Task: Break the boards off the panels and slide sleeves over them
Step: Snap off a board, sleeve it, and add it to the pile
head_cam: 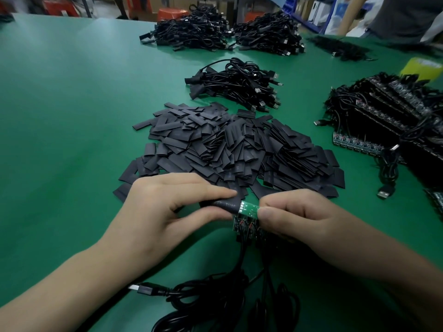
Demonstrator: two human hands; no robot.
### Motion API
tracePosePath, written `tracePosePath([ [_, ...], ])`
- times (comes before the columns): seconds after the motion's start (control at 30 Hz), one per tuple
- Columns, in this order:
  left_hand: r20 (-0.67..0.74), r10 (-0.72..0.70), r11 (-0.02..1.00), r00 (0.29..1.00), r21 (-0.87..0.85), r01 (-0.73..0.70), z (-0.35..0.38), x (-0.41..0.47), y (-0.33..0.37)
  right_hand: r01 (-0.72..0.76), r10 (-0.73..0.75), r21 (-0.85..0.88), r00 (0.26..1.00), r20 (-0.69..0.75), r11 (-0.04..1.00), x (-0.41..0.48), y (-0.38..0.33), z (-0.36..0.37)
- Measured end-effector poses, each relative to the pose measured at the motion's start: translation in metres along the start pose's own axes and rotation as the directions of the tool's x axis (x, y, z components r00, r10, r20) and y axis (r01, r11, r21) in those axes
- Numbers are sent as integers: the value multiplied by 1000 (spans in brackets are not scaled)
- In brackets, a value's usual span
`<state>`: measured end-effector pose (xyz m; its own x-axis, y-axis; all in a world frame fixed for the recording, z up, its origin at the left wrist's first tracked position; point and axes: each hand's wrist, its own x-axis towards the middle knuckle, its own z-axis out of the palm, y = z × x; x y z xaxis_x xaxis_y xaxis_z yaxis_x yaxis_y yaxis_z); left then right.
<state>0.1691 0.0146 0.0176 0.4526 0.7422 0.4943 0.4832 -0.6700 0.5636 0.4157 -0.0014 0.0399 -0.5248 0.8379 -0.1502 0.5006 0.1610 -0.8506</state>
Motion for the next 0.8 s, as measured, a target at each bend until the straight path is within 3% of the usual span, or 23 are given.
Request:
tracePosePath([
  [0.2,59,24,1000,998,-9,-24,-2,3,5,13,-13,-86,1000,-3,996,-1,0,-2],
  [0.5,1,-3,1000,1000,-13,3,0,4,9,43,-43,-117,999,-1,992,-2,-5,-1],
  [0.67,35,89,995,995,34,-90,0,3,12,57,-59,-186,998,-5,981,-3,-6,2],
  [0.8,41,141,988,989,64,-144,-1,2,12,98,-147,-385,984,-102,918,-1,-5,10],
])
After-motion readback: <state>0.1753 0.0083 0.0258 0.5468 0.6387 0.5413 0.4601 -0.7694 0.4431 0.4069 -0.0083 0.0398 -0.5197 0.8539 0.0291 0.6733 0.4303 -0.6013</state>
